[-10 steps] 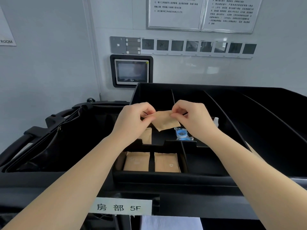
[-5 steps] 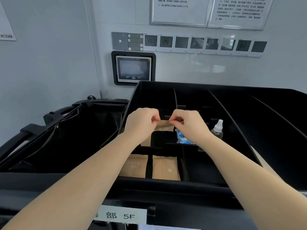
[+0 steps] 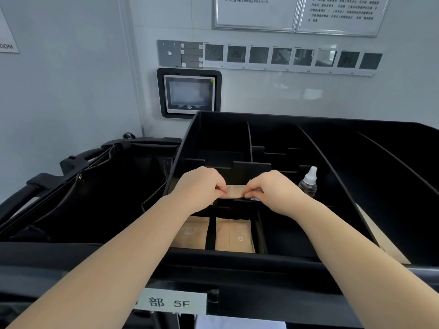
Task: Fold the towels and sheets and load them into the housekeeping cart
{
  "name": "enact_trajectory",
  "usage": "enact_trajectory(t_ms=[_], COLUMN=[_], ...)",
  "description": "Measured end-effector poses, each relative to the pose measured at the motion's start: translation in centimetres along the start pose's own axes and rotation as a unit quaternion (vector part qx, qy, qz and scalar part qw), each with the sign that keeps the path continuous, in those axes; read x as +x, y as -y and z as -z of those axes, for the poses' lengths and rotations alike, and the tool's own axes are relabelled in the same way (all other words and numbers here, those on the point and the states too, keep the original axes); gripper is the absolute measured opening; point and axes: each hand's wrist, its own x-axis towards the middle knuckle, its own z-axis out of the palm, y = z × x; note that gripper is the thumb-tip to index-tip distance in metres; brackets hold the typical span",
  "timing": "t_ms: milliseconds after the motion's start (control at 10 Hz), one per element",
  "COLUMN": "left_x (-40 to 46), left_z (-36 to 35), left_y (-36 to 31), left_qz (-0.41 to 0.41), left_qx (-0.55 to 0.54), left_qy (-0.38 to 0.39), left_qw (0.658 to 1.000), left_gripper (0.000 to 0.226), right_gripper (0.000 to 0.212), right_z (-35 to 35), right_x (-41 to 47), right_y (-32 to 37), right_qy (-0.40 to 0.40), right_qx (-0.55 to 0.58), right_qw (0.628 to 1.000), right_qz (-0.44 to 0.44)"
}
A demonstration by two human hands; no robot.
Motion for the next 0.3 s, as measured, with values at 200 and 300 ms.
enact_trajectory(t_ms=[200, 300], left_x=[-0.31, -0.23], left_z=[-0.42, -0.12], left_y=[-0.08, -0.52], left_qz=[-0.006, 0.009], left_qx=[-0.068, -0.101], left_qy=[-0.048, -0.082], left_qw=[0.997, 0.991], left_gripper=[0.027, 0.03], right_gripper=[0.044, 0.053], right_z=[-0.4, -0.29], right_x=[-0.36, -0.13], right_y=[-0.21, 0.34], right_qy=[0.011, -0.01], right_qx=[0.05, 0.073], right_qw=[0.999, 0.997], right_qz=[-0.014, -0.017])
